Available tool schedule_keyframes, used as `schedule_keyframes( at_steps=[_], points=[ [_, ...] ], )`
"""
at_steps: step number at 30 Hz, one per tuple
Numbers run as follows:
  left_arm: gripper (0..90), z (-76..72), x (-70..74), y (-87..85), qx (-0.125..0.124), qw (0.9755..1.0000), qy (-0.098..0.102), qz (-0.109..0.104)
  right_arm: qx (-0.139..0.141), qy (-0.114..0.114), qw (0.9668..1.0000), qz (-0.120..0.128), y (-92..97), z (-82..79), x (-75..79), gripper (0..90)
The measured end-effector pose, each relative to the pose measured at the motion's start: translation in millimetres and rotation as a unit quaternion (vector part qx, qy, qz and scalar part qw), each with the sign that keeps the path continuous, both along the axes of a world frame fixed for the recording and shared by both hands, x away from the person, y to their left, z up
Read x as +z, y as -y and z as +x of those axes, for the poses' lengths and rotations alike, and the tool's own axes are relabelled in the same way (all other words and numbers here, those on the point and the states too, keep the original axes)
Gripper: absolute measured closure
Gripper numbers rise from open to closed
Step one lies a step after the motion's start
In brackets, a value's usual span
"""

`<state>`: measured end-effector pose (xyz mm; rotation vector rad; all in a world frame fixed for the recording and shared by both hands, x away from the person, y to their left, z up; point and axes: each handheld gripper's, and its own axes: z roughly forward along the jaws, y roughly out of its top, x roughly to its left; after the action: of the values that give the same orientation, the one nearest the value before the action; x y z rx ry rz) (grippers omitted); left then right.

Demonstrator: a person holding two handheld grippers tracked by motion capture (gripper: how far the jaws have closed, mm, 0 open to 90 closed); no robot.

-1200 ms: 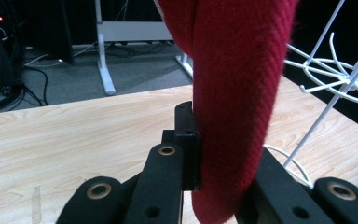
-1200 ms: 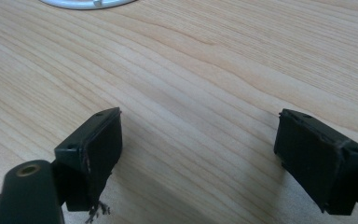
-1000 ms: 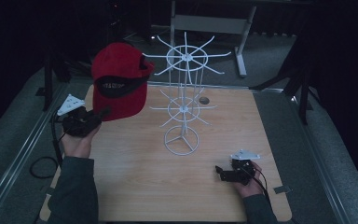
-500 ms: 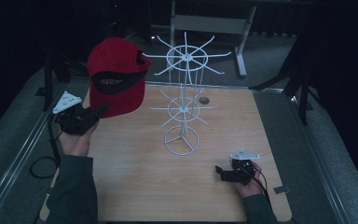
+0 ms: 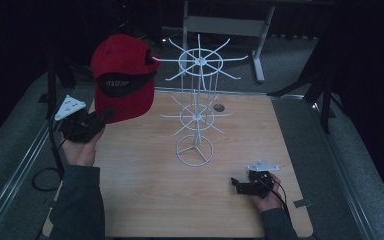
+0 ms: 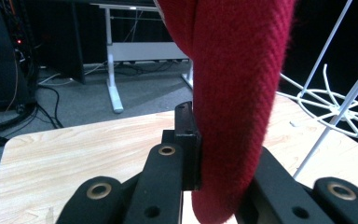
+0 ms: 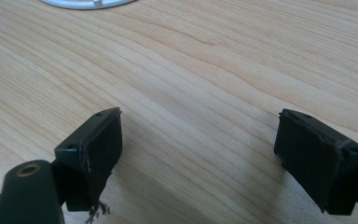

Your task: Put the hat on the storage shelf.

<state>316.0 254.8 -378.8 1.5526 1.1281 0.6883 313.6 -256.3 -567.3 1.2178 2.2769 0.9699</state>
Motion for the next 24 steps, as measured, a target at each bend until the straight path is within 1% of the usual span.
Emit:
schedule_keyframes(
  at_steps=[9,15,24],
  points=[
    [86.0,-1.8,4.7,0.4,0.004,0.9999,0.009,0.006,0.000,0.000,1.0000,0.000,0.0,0.0,0.1,15.0],
    [86.1,-1.9,8.2,1.6,0.006,0.9999,0.014,0.001,0.000,0.000,1.0000,0.000,0.0,0.0,0.0,15.0],
    [86.0,-5.1,16.0,4.0,0.000,0.9997,0.026,-0.002,0.000,0.000,1.0000,0.000,0.0,0.0,0.1,15.0]
  ],
)
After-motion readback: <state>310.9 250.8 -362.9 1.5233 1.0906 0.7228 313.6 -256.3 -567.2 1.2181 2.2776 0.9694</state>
